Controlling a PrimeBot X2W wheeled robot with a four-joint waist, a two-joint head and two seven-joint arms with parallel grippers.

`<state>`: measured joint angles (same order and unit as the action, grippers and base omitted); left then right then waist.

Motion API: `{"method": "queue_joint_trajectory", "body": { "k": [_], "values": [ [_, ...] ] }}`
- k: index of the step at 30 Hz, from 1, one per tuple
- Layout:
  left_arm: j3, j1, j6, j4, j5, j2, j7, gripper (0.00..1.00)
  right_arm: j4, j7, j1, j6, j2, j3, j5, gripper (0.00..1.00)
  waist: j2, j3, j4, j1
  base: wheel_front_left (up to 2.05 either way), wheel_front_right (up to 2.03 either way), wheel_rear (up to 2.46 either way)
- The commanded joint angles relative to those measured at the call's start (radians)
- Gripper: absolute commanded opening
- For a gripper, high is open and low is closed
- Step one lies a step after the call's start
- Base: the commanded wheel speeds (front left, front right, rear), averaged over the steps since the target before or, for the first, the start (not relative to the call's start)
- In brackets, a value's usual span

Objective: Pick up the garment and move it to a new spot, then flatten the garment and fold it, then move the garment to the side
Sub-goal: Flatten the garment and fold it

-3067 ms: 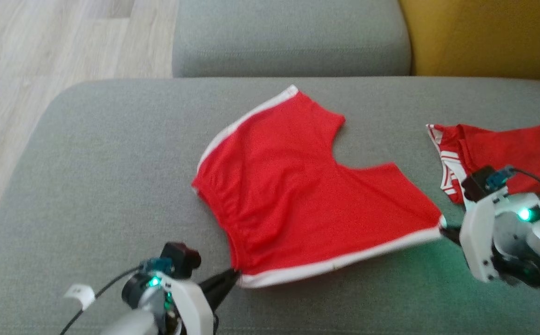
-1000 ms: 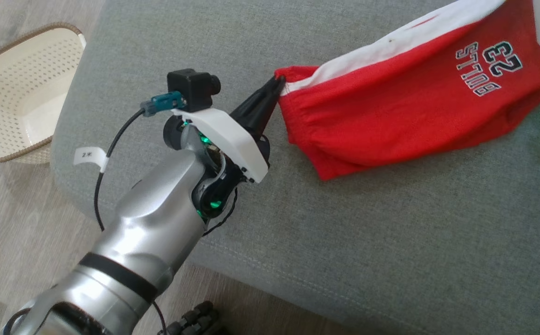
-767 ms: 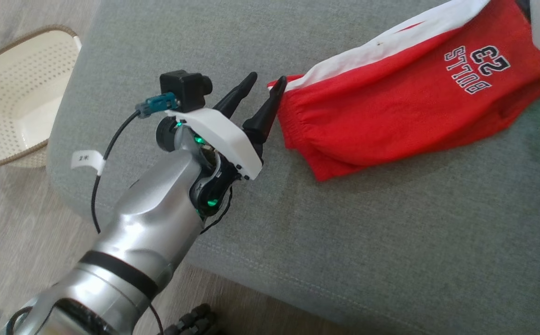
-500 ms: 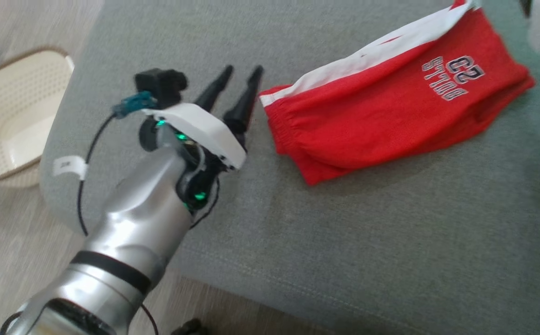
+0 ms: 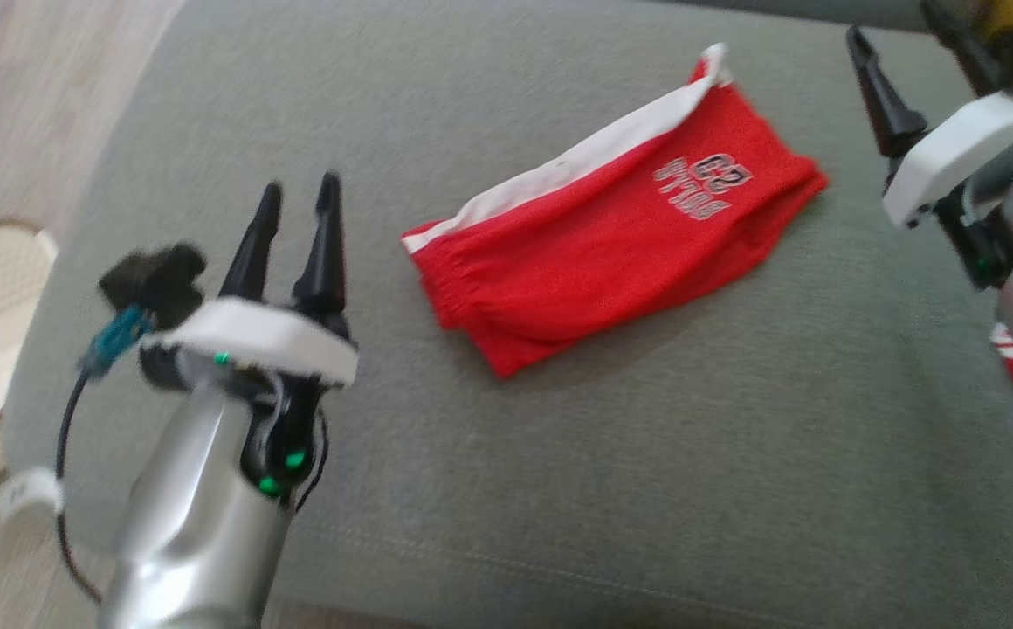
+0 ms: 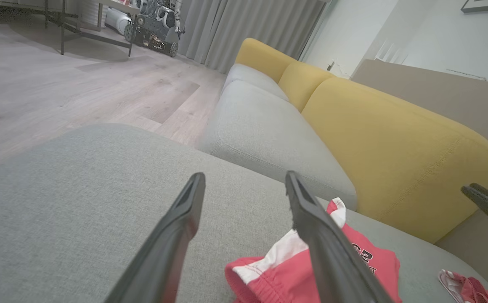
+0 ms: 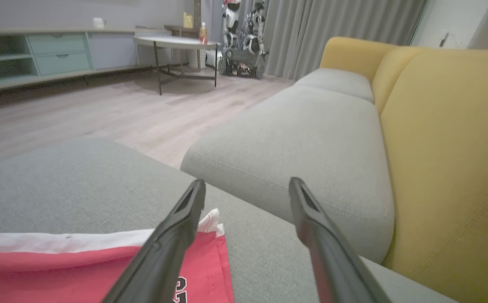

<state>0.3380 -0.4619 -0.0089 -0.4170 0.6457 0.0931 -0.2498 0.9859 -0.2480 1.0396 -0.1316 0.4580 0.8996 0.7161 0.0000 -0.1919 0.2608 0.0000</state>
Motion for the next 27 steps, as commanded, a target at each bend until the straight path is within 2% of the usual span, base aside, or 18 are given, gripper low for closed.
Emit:
{"method": "queue_joint_trajectory", "body": {
  "k": [1,7,14,19,23,27],
  "values": [
    [-0.052,-0.011,-0.002,0.049,-0.02,0.016,-0.012,1.0,-0.042,-0.013,-0.023,0.001,-0.006,-0.032,-0.023,1.0,0.0,0.046,-0.051,0.0,0.0,0.0,0.0],
    [-0.166,0.153,-0.029,0.141,-0.119,-0.016,-0.012,1.0,-0.226,-0.013,-0.244,0.001,-0.043,-0.315,-0.215,1.0,0.0,0.102,-0.132,0.0,0.0,0.0,0.0],
    [-0.24,0.284,-0.072,0.21,-0.193,-0.04,-0.012,1.0,-0.426,-0.014,-0.526,0.001,-0.147,-0.588,-0.462,1.0,0.0,0.142,-0.19,0.0,0.0,0.0,0.0],
    [-0.238,0.34,-0.084,0.236,-0.222,-0.042,-0.012,1.0,-0.531,-0.014,-0.678,0.001,-0.226,-0.712,-0.6,1.0,0.0,0.163,-0.213,0.0,0.0,0.0,0.0],
    [-0.216,0.37,-0.084,0.248,-0.247,-0.043,-0.012,1.0,-0.583,-0.006,-0.762,0.001,-0.288,-0.788,-0.656,1.0,0.0,0.172,-0.223,0.0,0.0,0.0,0.0],
    [-0.197,0.386,-0.073,0.255,-0.235,-0.043,-0.012,1.0,-0.629,0.021,-0.817,0.001,-0.323,-0.822,-0.688,1.0,0.0,0.173,-0.228,0.0,0.0,0.0,0.0]
  ]
}}
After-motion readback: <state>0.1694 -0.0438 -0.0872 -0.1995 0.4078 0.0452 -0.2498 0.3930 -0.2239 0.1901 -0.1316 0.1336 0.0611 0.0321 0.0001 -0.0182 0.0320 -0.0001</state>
